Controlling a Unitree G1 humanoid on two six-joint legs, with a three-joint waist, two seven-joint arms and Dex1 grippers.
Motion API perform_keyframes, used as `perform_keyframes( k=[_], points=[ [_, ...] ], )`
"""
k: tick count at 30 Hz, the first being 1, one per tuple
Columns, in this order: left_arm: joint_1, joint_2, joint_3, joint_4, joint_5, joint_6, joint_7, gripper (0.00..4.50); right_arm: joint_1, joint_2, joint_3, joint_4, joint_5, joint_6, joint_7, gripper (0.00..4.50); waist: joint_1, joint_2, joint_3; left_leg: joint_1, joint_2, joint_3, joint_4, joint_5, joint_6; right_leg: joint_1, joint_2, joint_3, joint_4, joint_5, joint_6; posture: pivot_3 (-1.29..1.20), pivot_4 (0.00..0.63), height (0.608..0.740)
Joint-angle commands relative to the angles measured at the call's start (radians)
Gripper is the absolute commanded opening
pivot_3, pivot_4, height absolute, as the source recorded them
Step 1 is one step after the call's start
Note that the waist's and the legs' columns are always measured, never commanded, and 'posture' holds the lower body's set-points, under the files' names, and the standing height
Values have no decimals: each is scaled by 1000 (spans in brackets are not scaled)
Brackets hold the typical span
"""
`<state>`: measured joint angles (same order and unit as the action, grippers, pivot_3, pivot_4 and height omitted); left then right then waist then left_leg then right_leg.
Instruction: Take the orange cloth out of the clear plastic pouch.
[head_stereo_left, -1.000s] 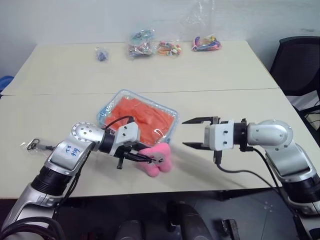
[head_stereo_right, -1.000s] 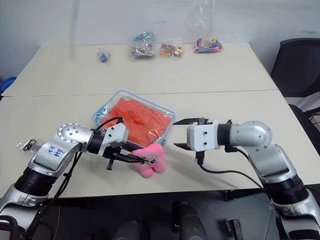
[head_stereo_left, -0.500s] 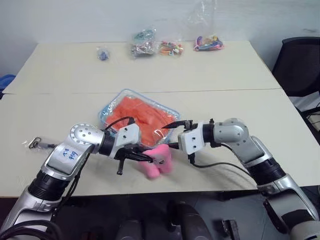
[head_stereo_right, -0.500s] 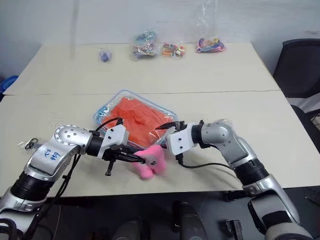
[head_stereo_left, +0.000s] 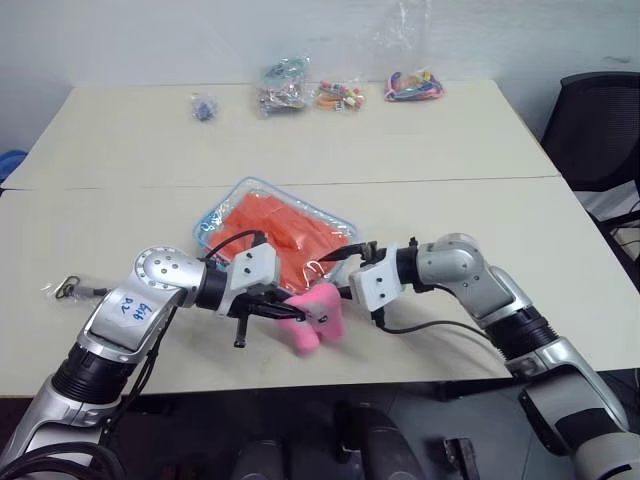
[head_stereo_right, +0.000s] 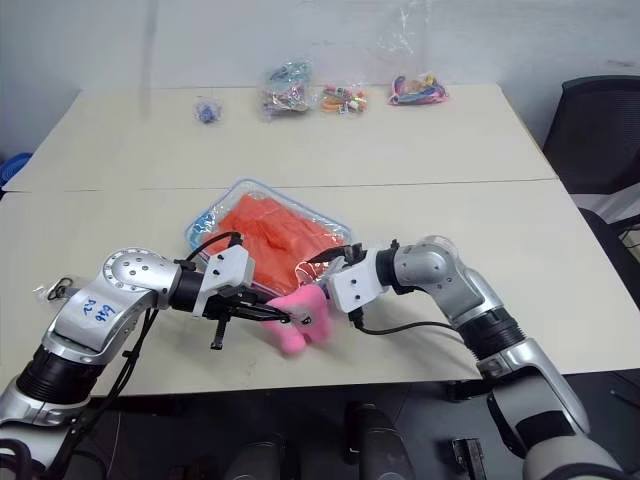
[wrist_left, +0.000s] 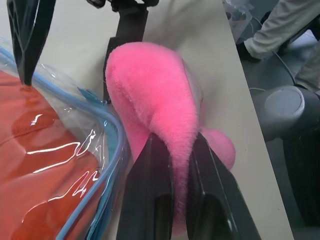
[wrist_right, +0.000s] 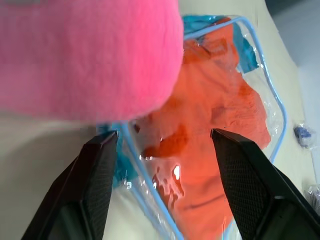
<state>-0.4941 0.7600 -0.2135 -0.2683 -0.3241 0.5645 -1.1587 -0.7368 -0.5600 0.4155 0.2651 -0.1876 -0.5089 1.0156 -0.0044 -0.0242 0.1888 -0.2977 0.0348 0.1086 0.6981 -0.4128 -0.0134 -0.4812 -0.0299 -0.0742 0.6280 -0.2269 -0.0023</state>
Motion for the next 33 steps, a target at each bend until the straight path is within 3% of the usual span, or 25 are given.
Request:
perform_keyframes(
  k=[1, 13, 16, 23, 33],
  points=[
    [-5, 3, 16, -32, -15, -5, -1, 3, -4, -2, -19, -17, 16, -21, -4, 3092, 0, 0, 0, 0, 0, 0, 0, 0, 0, 0, 0, 0, 0, 0, 0, 0, 150, 740],
    [-6, -7, 7, -49, -16, 3, 4, 3, -38, 76, 19, 33, -14, -47, -11, 3092, -2, 0, 0, 0, 0, 0, 0, 0, 0, 0, 0, 0, 0, 0, 0, 0, 150, 740],
    [3, -8, 5, -61, -16, 7, 10, 0, -49, 88, 21, 48, -12, -47, -6, 2450, -2, 0, 0, 0, 0, 0, 0, 0, 0, 0, 0, 0, 0, 0, 0, 0, 150, 740],
    [24, -2, 10, -72, -18, 16, 17, 0, -56, 75, 9, 65, 4, -49, 18, 21, -2, 0, 0, 0, 0, 0, 0, 0, 0, 0, 0, 0, 0, 0, 0, 0, 150, 740],
    [127, 42, 109, -32, -24, 20, 55, 0, -47, 18, -21, 61, 0, -77, 11, 21, -2, 0, 0, 0, 1, 0, 0, 0, 0, -1, 0, 0, 0, 0, 0, 0, 150, 740]
  ],
)
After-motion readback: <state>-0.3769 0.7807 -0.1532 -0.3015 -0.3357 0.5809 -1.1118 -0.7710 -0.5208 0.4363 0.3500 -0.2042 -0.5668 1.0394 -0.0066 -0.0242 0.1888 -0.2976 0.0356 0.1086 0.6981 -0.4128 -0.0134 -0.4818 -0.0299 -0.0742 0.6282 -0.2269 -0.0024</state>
